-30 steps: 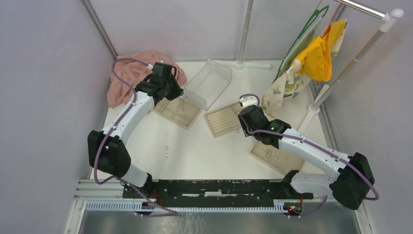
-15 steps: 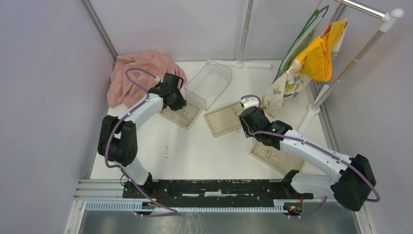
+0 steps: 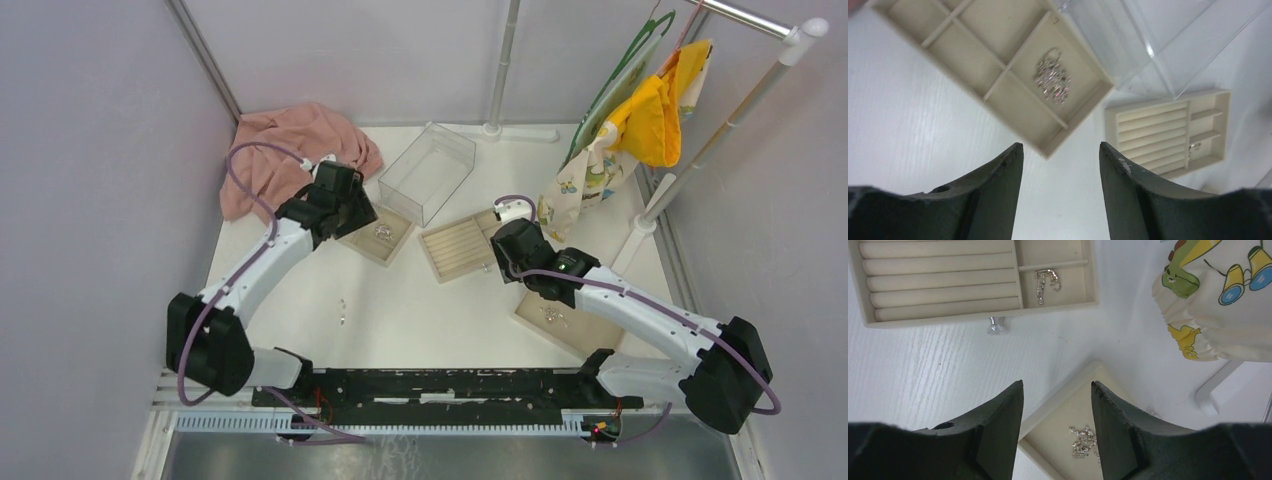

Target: Organize the mixed jewelry

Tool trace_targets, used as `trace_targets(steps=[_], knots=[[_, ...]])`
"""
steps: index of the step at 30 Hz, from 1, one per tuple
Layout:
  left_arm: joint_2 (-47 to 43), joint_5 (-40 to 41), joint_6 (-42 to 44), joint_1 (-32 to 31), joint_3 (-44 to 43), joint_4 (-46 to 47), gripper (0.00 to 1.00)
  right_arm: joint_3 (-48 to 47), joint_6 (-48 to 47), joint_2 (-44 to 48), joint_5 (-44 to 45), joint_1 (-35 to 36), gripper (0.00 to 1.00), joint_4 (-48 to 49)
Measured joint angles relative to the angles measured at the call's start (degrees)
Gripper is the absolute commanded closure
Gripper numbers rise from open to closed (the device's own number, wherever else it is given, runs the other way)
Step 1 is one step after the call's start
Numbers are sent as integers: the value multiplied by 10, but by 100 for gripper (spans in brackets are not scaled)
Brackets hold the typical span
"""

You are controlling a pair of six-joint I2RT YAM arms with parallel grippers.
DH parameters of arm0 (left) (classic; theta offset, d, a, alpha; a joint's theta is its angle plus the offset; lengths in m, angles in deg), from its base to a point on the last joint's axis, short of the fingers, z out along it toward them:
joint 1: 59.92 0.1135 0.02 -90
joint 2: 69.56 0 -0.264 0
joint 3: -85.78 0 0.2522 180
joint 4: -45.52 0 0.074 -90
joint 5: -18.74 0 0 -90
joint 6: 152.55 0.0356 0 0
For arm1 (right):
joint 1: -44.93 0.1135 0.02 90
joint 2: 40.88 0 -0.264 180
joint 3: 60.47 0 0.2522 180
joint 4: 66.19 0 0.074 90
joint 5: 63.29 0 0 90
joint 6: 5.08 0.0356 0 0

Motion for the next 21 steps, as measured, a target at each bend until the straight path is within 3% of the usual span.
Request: trace_targets(steps=[5, 12, 16, 21], knots=[[-93, 45, -3, -19, 100, -46, 40, 2, 0, -4, -11, 0, 42, 4], [-97, 88, -69, -48, 178, -141, 50, 2, -5, -21, -23, 0, 42, 14], [-97, 114, -106, -48, 197, -161, 62, 2, -7, -25, -27, 0, 42, 16], [-87, 135, -122, -48, 218, -157, 67, 2, -11, -27, -28, 0, 42, 16]])
